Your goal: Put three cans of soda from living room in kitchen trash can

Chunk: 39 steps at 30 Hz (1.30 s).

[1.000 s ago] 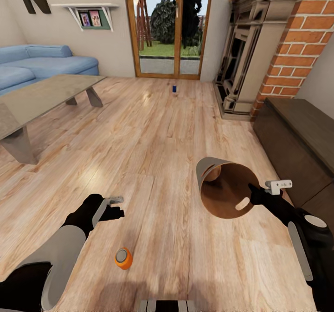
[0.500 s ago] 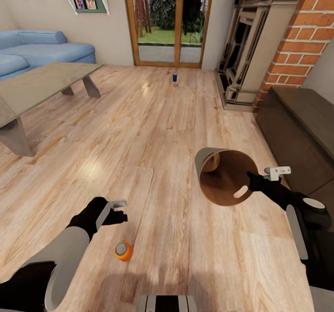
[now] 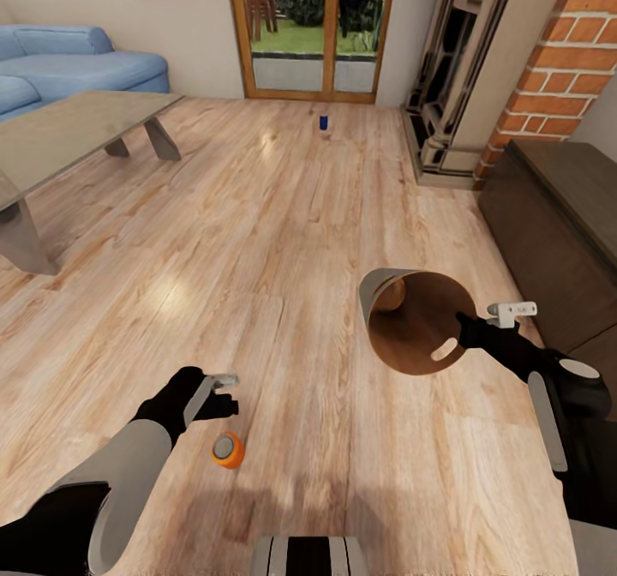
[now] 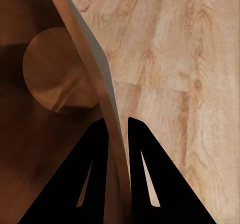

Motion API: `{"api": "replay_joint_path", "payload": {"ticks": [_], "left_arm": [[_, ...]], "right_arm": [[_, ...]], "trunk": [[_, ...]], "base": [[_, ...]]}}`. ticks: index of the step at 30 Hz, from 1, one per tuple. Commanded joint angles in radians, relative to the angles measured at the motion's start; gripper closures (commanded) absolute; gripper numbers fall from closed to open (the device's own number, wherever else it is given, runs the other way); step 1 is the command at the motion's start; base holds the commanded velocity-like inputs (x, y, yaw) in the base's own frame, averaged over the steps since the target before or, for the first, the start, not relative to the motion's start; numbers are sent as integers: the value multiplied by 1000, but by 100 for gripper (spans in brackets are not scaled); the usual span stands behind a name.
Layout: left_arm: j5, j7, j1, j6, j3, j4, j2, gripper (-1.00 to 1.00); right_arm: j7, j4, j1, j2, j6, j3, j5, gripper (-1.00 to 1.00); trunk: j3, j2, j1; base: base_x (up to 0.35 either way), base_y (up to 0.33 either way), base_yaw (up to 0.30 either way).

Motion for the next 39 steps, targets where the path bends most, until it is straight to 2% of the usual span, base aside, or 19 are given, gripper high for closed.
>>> {"api": "replay_joint_path", "payload": {"ticks": [1,5,16,26,39], "left_arm": [[0,1,0,0,0,0,-3,-100],[0,2,0,-1,0,1,-13,-100],[0,1,0,-2,0,1,-28,-100],[0,2,2,-2,-1,1,-33,-100],[1,3,1,-2,0,1,-34,-100]], "right_arm": [[6,-1,-4,0,2,0,-16,100],[6,-1,-14,0,3,0,-16,100],[3,-1,-30,0,8,0,-15,100],[3,-1,-32,0,24,0,-15,100],[2,-1,-30,1,23,5,-15,100]], "trunk": [[-4,0,0],[-19,-1,2],[-19,-1,2],[-58,-4,7],[-58,-4,7]], "base": [[0,0,0],[0,0,0],[0,0,0],[0,0,0],[0,0,0]]}}
